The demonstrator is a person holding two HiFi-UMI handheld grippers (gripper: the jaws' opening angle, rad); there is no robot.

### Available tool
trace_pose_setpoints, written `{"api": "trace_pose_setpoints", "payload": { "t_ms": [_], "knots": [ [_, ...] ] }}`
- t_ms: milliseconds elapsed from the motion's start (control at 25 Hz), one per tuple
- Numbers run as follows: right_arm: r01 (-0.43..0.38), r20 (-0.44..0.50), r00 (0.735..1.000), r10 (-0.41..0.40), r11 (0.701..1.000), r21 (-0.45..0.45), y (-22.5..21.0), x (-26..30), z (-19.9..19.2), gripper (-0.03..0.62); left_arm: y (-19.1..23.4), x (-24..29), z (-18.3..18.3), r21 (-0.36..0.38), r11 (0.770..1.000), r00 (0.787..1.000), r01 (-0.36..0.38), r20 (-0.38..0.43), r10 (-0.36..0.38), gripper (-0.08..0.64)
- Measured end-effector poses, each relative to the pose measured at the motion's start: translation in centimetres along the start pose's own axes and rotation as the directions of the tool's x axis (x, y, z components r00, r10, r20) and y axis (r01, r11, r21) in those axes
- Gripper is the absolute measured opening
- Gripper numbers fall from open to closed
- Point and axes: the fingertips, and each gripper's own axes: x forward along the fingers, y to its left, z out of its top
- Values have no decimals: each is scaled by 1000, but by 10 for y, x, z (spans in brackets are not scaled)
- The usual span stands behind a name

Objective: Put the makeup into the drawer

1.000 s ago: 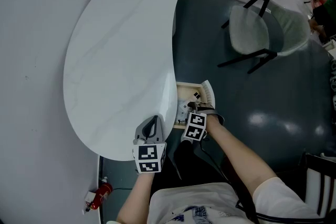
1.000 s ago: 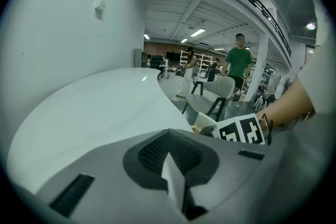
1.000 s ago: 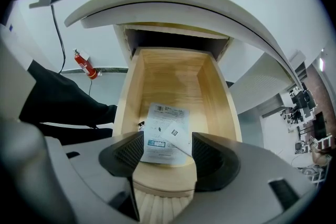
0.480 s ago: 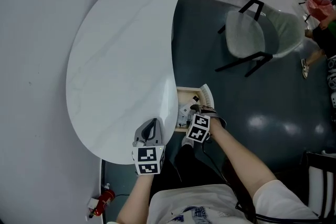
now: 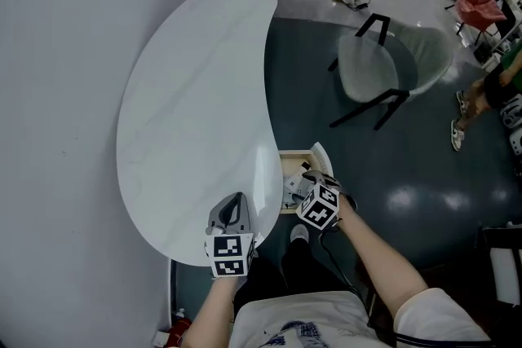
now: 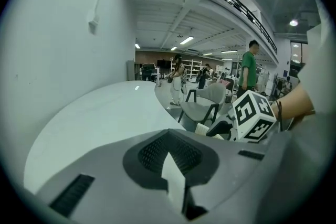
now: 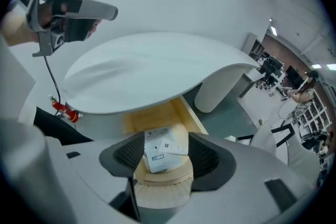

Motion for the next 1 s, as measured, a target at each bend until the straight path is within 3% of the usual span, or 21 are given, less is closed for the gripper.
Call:
{"api": "trace_pose_setpoints", "payload": {
  "t_ms": [400,600,1000],
  "knots": [
    [90,180,975,-128,974,207,24,-70,90,270,46,-64,23,49,998,998,26,57,-29,41],
    [119,265,944,-198,951,285,43,-97,140,270,73,-96,39,65,998,994,25,104,-31,41],
    [85,429,864,-264,916,391,94,-146,229,236,126,-159,62,67,998,981,-15,195,1,41]
  ]
}}
